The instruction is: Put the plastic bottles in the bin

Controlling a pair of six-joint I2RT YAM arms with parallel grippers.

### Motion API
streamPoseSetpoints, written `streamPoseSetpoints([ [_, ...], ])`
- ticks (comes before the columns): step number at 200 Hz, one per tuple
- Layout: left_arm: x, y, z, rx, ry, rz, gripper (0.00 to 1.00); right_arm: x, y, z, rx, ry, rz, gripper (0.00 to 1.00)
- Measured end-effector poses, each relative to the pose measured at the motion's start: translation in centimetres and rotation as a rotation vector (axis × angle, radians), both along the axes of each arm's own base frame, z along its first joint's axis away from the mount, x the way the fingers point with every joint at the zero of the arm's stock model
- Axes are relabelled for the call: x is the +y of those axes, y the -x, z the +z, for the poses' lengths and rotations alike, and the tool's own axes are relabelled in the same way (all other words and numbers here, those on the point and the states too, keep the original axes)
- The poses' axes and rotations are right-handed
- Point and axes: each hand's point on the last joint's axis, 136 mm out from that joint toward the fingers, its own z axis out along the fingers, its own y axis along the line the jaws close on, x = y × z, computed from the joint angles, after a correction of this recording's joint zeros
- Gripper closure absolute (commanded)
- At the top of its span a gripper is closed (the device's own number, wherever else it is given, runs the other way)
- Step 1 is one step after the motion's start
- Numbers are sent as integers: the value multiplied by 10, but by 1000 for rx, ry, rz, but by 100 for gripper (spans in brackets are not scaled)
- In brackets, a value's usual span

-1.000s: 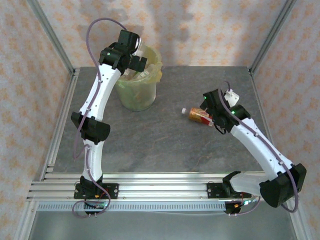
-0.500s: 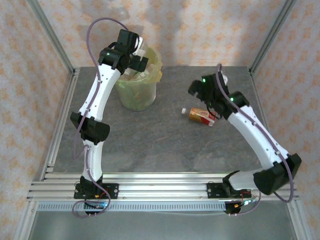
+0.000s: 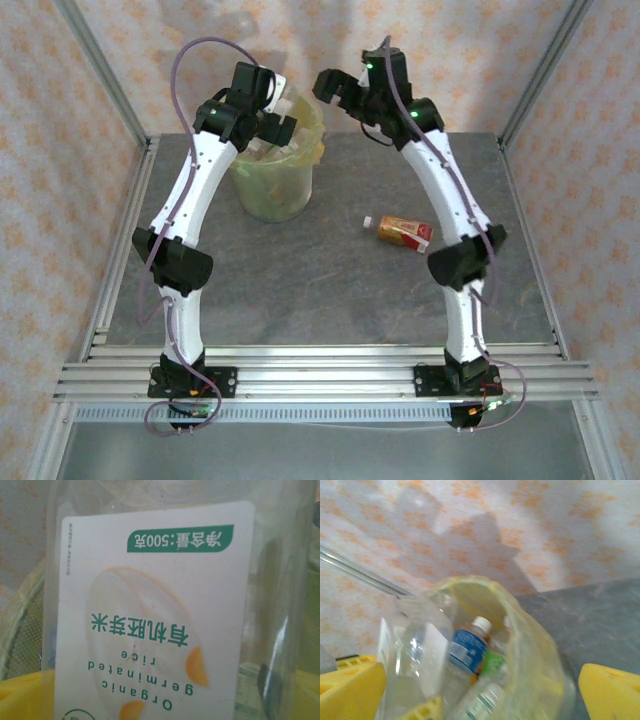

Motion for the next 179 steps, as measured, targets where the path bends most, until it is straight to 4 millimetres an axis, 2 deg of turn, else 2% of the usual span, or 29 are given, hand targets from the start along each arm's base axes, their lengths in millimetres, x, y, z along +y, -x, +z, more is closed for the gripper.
streamPoseSetpoints([
  [13,-1,-1,0,-4,-1,-5,0,12,-10,-3,-15,-23,34,1],
  [26,-1,-2,1,-9,-4,-9,0,20,-16,-14,1,-31,62,1],
  [46,-1,-2,1,-10,-9,-14,0,28,-19,-29,29,-37,88,1],
  [78,-2,-2,1,-10,-7,-17,0,37,-25,-40,37,-48,117,1],
  [98,-3,-2,0,-9,-6,-24,0,42,-25,-41,33,-56,135,1],
  [145,-1,-3,-5,3,-13,-31,0,56,-21,-29,-18,-72,158,1],
  [179,2,-4,-7,5,-16,-27,0,60,-25,-31,-30,-72,151,1],
])
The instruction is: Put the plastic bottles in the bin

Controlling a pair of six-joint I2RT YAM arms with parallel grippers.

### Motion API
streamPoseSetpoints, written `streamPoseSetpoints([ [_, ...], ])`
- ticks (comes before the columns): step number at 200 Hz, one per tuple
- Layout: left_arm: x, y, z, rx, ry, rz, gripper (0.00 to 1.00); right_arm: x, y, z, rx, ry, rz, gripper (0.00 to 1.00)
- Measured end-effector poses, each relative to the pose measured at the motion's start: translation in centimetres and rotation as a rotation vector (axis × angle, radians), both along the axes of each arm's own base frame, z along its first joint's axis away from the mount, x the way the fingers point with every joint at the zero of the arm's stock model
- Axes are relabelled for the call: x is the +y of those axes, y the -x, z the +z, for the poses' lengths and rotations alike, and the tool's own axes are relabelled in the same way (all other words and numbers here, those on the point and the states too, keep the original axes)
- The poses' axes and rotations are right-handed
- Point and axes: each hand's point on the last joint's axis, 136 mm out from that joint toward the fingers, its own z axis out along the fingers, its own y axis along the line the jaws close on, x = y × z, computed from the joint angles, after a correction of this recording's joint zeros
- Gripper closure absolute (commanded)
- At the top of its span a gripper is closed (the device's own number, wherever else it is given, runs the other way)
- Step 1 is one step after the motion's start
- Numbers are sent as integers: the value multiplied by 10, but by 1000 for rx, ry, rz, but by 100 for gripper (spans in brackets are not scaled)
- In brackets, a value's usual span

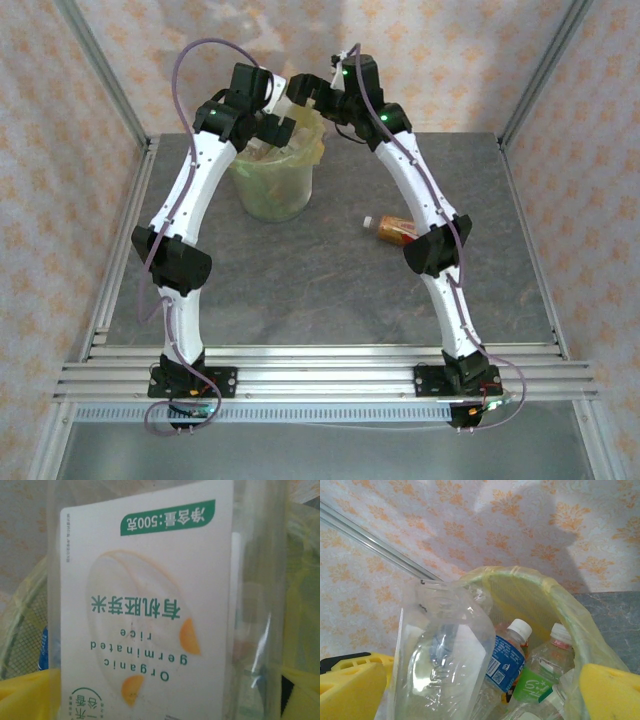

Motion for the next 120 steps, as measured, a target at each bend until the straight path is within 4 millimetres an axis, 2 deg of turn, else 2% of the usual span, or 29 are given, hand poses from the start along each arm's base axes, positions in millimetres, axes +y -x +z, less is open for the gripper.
streamPoseSetpoints([
  [34,0,0,-2,3,-4,-5,0,5,-5,-10,2,4,-3,1],
  [60,-2,0,-5,5,-3,-11,0,10,-9,-24,22,17,0,1],
  [120,1,1,4,-35,3,8,0,2,-14,-42,41,82,-46,1],
])
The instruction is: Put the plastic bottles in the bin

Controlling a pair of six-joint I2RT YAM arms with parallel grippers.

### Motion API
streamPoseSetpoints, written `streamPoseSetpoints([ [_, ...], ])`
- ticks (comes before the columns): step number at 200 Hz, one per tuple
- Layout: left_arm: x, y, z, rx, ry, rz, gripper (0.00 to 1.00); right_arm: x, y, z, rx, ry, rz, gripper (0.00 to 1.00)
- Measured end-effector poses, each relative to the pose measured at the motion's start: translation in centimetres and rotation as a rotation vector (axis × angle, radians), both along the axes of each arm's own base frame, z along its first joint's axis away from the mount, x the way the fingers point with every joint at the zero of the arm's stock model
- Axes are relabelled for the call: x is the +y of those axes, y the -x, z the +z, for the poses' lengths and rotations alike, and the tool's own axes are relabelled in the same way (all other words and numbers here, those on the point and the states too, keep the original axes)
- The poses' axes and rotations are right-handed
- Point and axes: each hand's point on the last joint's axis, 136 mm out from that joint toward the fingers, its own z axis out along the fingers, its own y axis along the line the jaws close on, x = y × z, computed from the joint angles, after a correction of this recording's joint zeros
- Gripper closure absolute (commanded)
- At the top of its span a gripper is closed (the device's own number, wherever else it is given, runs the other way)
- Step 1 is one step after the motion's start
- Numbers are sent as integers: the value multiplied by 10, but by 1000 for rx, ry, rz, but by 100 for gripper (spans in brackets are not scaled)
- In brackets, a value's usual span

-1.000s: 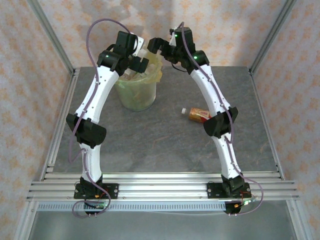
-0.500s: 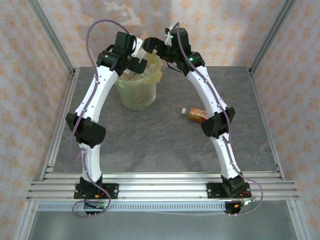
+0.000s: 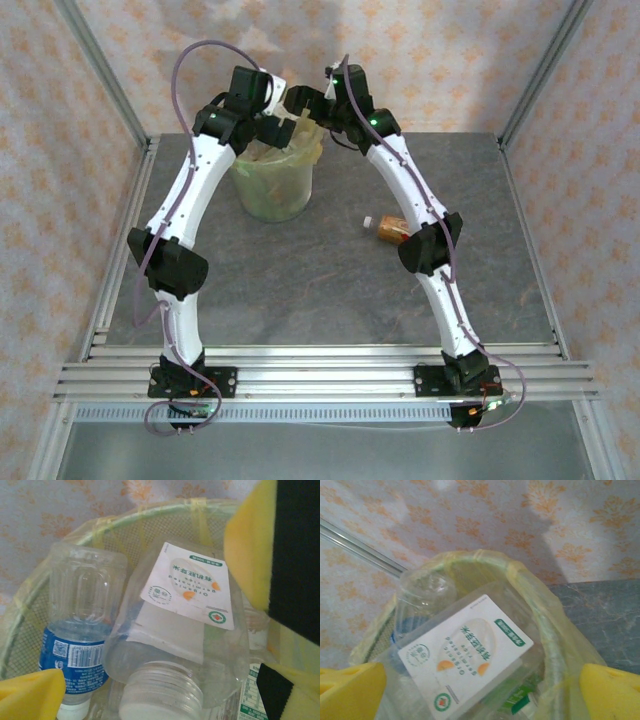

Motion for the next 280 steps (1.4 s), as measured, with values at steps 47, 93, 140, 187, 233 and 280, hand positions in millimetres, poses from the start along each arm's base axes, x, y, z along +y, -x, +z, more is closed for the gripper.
streamPoseSetpoints([
  [47,17,9,30,-81,12,92,0,-14,-1,-12,25,66,-45,1],
  [93,35,39,80,-202,104,189,0,-56,13,6,67,123,-124,1],
  [140,44,82,96,-250,222,217,0,-141,53,32,147,215,-282,1],
  [187,26,124,62,-202,385,164,0,-201,110,-61,399,382,-340,1],
  [233,-23,165,25,-161,469,90,0,-268,130,-164,662,326,-407,1],
  [280,-46,184,-43,-65,525,133,0,-282,129,-183,690,264,-404,1],
])
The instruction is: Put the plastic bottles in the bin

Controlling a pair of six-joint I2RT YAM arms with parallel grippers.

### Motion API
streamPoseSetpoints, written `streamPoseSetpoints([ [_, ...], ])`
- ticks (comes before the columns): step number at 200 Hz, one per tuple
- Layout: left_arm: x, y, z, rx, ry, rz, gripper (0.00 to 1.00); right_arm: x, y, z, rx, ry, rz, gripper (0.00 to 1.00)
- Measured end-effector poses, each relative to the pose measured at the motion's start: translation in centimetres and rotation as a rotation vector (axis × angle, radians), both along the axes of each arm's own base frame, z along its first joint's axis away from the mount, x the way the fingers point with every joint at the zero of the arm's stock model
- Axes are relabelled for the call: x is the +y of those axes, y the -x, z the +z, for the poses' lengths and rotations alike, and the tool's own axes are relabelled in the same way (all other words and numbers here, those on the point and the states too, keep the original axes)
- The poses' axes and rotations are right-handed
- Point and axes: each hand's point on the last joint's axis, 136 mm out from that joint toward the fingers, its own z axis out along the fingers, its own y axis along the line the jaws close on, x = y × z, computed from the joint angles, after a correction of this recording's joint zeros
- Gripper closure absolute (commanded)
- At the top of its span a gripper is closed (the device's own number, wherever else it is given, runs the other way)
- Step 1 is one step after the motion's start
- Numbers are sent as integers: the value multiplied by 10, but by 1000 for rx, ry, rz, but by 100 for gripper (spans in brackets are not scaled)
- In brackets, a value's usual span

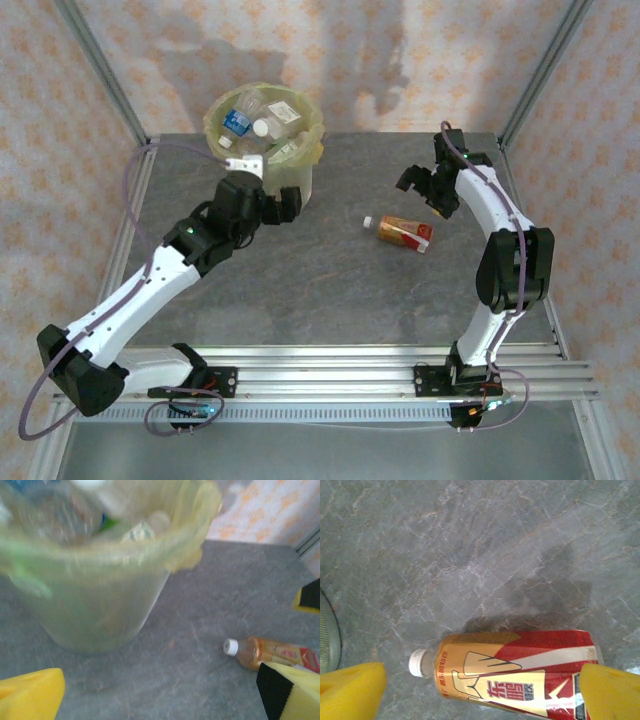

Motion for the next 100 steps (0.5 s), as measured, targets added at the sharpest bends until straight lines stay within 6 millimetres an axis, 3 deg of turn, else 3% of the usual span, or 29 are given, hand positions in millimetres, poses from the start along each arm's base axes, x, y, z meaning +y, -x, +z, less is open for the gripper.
streamPoseSetpoints([
  [20,-4,8,-34,66,10,23,0,1,-6,-3,-13,-9,17,1],
  [47,-6,17,-66,122,48,55,0,1,-12,-26,20,-6,39,1],
  [76,-6,23,-83,146,80,90,0,1,-14,-54,75,-4,61,1],
  [100,-10,24,-87,149,108,101,0,3,-13,-62,93,-14,72,1],
])
